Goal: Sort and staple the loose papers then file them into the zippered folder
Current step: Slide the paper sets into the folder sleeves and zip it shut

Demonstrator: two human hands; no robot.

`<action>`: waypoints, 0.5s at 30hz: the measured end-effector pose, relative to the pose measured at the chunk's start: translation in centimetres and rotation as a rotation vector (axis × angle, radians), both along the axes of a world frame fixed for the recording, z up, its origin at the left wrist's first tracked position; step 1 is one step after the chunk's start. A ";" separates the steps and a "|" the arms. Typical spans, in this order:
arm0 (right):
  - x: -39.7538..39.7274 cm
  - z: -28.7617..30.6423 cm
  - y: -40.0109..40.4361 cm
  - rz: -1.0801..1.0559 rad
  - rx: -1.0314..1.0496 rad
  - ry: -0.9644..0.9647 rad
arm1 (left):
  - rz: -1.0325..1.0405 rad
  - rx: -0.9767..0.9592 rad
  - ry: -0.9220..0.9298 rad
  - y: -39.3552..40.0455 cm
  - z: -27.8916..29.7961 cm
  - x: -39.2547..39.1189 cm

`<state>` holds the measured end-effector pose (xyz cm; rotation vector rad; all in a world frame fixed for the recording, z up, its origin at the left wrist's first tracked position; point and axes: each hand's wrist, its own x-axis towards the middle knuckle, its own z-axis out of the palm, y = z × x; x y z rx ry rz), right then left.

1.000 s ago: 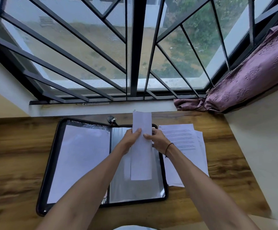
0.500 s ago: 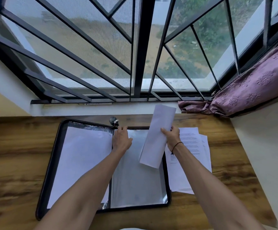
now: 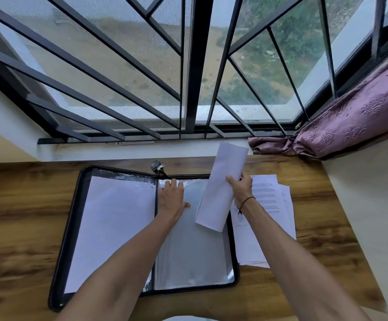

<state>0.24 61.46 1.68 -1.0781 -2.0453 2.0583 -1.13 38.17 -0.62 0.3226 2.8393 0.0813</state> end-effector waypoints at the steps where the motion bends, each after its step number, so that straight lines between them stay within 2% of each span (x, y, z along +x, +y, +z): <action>1: 0.1 0.1 0.0 -0.006 0.002 0.000 | 0.001 0.001 0.025 0.1 0.0 0.0; 4: 0.1 0.3 0.1 -0.012 -0.009 0.014 | 0.024 0.060 0.107 -0.4 -0.2 0.0; 7: 0.1 0.6 0.6 -0.021 -0.016 0.033 | 0.016 0.236 0.162 -1.3 -0.9 -0.6; 12: -0.3 1.2 1.3 -0.026 -0.038 0.075 | 0.060 0.521 -0.014 -1.2 0.4 -2.1; 15: -0.7 1.6 1.6 -0.029 -0.039 0.089 | 0.091 0.619 -0.022 -0.5 1.2 -3.1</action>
